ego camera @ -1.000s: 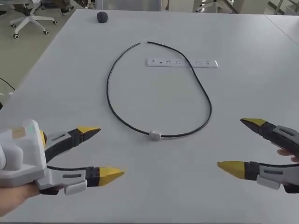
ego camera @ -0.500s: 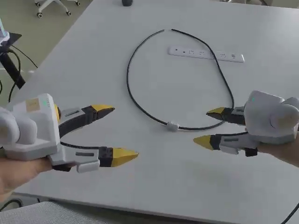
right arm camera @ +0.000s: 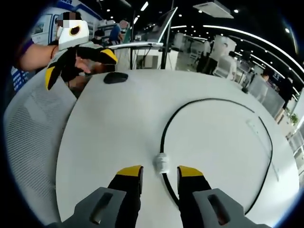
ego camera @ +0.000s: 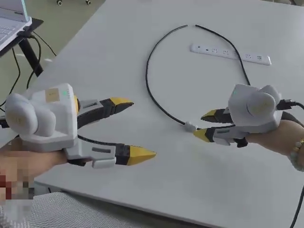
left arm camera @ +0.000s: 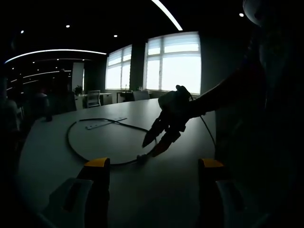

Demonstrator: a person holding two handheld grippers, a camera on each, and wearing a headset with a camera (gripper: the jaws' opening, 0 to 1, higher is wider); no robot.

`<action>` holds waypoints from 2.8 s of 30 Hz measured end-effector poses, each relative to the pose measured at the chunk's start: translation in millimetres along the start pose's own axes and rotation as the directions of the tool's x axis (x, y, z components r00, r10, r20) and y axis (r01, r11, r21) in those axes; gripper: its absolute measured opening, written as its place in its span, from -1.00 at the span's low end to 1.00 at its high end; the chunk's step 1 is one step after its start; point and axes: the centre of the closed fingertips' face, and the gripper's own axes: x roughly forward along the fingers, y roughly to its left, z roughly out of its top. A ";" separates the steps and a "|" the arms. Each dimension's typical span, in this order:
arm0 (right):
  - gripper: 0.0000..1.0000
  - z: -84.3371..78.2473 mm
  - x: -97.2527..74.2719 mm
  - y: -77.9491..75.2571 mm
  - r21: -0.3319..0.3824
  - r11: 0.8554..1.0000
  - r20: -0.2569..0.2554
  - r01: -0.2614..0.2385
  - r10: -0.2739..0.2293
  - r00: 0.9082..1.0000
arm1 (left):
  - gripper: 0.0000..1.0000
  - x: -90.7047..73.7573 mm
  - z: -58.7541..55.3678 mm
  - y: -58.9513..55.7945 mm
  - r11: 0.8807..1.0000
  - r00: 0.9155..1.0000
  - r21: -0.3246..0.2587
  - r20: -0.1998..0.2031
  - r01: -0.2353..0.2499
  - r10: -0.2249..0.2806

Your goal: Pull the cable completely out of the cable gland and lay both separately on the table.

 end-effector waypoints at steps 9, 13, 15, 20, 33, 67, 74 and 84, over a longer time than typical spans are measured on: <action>-0.62 -7.6 14.2 0.5 0.008 1.000 -0.075 -0.028 0.028 0.997 | 0.53 -3.7 -2.2 1.7 1.000 1.000 -0.001 -0.002 -0.007 0.007; -0.66 -7.4 16.5 1.5 -0.006 0.999 -0.086 -0.033 0.032 0.996 | 0.52 -3.3 -2.6 0.0 1.000 1.000 -0.002 0.000 -0.002 0.002; -0.68 -7.6 17.1 1.4 -0.001 0.999 -0.093 -0.033 0.033 0.995 | 0.52 -2.9 -3.4 -0.7 1.000 1.000 -0.001 -0.002 0.000 0.000; -0.75 -8.8 18.4 -1.6 -0.008 1.000 -0.106 -0.028 0.027 0.994 | 0.51 -2.0 -3.3 -1.9 1.000 1.000 0.002 -0.003 0.006 -0.006; -0.84 -11.3 21.2 -4.6 -0.025 0.999 -0.123 -0.040 0.037 0.992 | 0.49 2.7 -4.2 -3.3 1.000 1.000 0.013 -0.020 0.020 -0.020; -0.85 24.2 -81.8 -1.9 -0.117 0.993 -0.054 0.029 -0.036 0.998 | 0.25 55.1 35.4 -20.2 0.981 0.987 0.107 -0.014 0.163 -0.162; -0.85 38.6 -99.5 13.8 -0.137 0.990 -0.040 0.032 -0.037 0.999 | 0.17 81.2 38.4 -21.0 0.960 0.971 0.148 -0.039 0.238 -0.234; -0.85 58.7 -105.6 35.6 -0.172 0.985 -0.016 0.000 -0.003 1.000 | -0.20 104.4 55.8 -37.2 0.916 0.939 0.207 -0.048 0.343 -0.341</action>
